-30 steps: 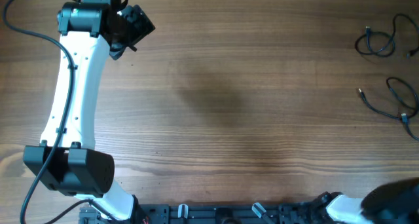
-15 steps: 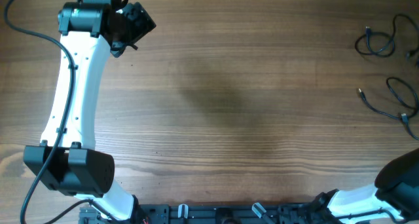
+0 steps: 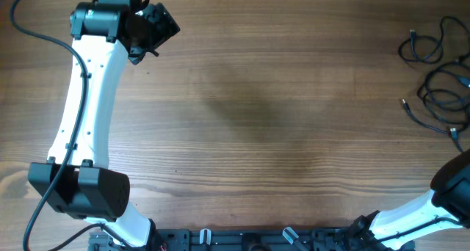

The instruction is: Untangle cables

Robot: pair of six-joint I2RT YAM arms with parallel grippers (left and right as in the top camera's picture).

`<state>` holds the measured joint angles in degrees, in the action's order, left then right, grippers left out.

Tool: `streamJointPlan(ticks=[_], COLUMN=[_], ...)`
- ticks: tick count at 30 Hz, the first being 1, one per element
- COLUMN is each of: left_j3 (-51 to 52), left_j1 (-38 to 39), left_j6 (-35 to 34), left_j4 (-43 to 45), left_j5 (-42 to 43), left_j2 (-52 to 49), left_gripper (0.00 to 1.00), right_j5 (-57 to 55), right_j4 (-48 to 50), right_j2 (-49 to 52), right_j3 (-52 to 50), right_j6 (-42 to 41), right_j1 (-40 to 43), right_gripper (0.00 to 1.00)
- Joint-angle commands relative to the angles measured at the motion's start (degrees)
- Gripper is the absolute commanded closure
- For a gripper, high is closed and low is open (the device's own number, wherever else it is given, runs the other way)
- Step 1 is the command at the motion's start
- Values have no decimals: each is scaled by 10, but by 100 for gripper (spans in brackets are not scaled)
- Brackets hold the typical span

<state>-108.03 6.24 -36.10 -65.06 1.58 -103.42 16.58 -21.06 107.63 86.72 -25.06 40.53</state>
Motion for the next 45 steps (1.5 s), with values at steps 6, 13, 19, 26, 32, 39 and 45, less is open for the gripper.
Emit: streamJointPlan(ticks=[6,13,19,26,32,39,45], left_j3=[6,5,6,6,6,6,6], left_j1=[1,3,3,3,3,3,3], left_j6=[15,229,228,222,222,222,222], left_j4=[14,60,46,46,46,46,46], left_j5=[3,89,89,89,89,89,89], left_j2=[-7,27,28,28,28,28,28], left_gripper=[0,0,0,0,0,0,0], right_j5=[214,115,-75,-89,-75,-82,-97], right_j4=[-94,-223,-275,-280,-281,-336,-332], right_j2=[-107,-255,-273,-273,-272,-272,-282], right_j3=[6,6,6,6,6,6,-14], right_j6=[67,236,234,168,14,5,108], right_j1=[-17,-198,-398,-463,-463,-463,-463], right_gripper=[0,0,0,0,0,0,0])
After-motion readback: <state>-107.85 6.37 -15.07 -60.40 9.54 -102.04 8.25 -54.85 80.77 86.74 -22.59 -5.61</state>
